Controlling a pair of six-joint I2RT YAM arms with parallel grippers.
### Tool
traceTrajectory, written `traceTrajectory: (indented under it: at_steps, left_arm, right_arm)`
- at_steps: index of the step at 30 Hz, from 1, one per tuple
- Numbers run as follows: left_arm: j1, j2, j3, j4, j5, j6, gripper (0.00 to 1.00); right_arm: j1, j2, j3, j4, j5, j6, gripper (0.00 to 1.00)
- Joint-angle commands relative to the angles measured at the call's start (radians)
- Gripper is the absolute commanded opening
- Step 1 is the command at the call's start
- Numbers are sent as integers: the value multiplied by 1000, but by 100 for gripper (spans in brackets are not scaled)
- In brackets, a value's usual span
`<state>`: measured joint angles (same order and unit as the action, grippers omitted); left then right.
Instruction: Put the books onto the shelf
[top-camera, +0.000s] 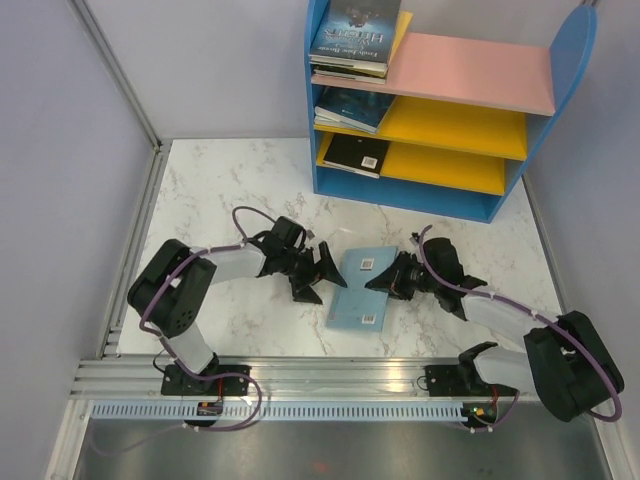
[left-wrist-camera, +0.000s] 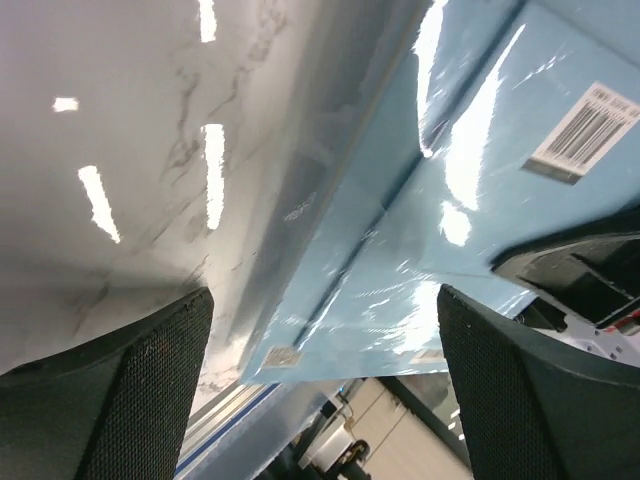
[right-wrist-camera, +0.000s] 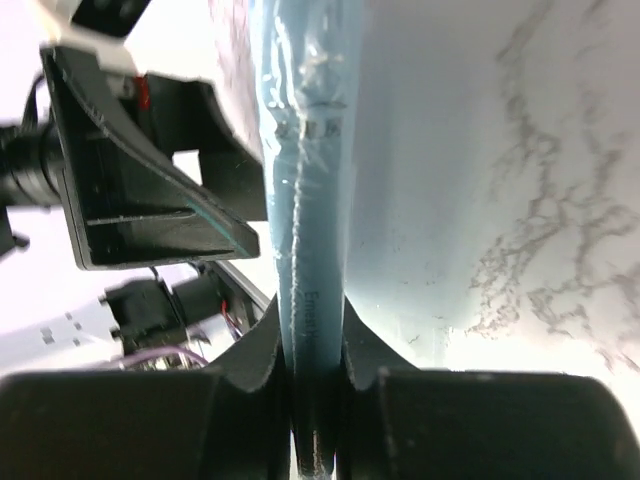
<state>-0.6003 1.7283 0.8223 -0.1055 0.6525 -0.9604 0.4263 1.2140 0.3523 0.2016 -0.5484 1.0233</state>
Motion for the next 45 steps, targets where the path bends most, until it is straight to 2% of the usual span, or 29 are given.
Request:
traceTrajectory:
  at_steps: [1,5,10,15,19,21,24,25,27,28,30,32,34,37,41,43,44,45]
  left_arm:
    - [34,-113,0,-74,-100,11,95]
    - [69,-208,6,-73,-105,-12,96]
    - [73,-283,-17,67,-79,-107,95]
    - [73,-291,-63,205,-65,-211,95]
    - [71,-311,-124,418,-82,-340,94]
    - [71,-312,-135,490,-88,-391,92]
    - [71,-340,-152,535,-128,-446,79]
    - [71,-351,-156,540,-154,-460,69]
    - [71,-364,-160,553,-174,-497,63]
    - [71,-369,-160,559,-186,-505,50]
    - [71,-369,-146,566,-197,-523,41]
    - [71,-365,-123,566,-205,-526,21]
    - [71,-360,-97,566,-211,-525,10]
    - [71,-342,-60,566,-214,-509,2]
    - [80,-312,-41,612,-221,-471,2]
    - [89,-306,-58,647,-235,-474,2]
    - [103,-306,-64,676,-243,-475,2]
    - [109,-303,-68,690,-247,-474,2]
  right_arm:
    - [-37,-66,91,-129,29,12,0]
    - [-139,-106,187,-130,-31,81,0]
    - [-176,-82,306,-101,-70,147,0]
    - [-176,-50,312,59,-93,291,0]
    - [-176,-34,306,134,-96,362,0]
    - [-176,-34,272,252,-79,462,0]
    - [-178,-25,225,413,-47,585,0]
    - [-176,-25,218,433,-36,603,0]
    - [-176,-24,215,459,-12,624,0]
    - [-178,-24,217,461,-2,635,0]
    - [-176,-25,214,473,13,649,0]
    - [-175,-19,205,507,30,679,0]
    - [-176,-14,200,522,38,693,0]
    - [-173,-4,212,529,30,693,0]
    - [-173,18,255,478,-8,652,1]
    - [-175,21,303,428,-25,600,11]
    - [-176,18,330,385,-27,584,28]
    - [-178,22,344,369,-31,560,38]
